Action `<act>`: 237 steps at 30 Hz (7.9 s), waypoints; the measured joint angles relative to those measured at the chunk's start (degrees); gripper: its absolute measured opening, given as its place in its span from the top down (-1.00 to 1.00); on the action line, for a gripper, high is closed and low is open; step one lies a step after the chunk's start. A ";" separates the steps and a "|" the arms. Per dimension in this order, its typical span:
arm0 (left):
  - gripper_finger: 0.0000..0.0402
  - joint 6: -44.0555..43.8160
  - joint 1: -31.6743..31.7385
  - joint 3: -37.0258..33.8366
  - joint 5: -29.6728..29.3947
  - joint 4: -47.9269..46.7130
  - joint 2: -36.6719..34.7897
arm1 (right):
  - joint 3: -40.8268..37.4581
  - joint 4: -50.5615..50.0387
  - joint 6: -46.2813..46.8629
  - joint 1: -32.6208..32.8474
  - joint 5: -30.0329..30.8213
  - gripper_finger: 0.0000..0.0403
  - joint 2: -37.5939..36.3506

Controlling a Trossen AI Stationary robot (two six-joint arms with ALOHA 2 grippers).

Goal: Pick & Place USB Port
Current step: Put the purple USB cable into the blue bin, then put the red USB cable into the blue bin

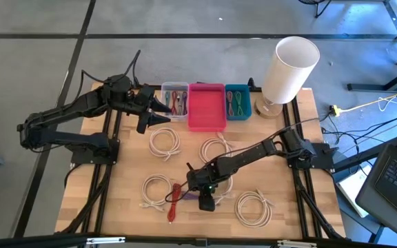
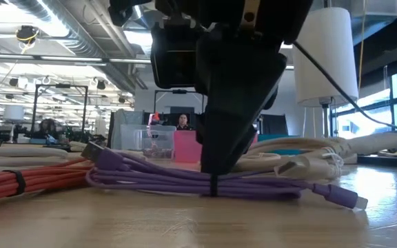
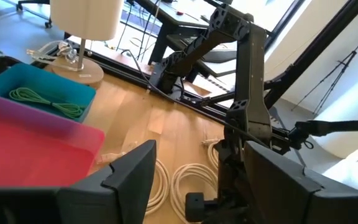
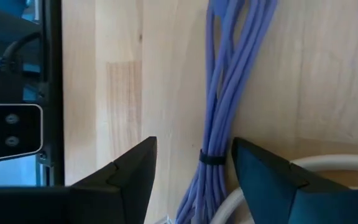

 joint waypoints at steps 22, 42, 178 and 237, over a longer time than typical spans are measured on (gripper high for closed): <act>-0.17 -0.02 0.00 0.00 0.07 -3.06 -0.02 | 10.34 -5.18 6.38 0.35 0.20 0.98 -2.05; -0.17 -1.09 -0.17 0.02 -0.02 -4.28 -0.02 | 45.03 -47.95 15.92 -11.81 44.68 1.00 -11.51; -0.17 -4.79 -1.20 0.02 0.04 -26.80 0.00 | -14.08 -12.88 13.09 -30.65 8.67 0.19 -49.94; -0.17 -89.02 -56.35 -5.20 -27.58 3.64 38.71 | -14.08 -17.39 11.15 -5.27 27.63 0.19 -53.40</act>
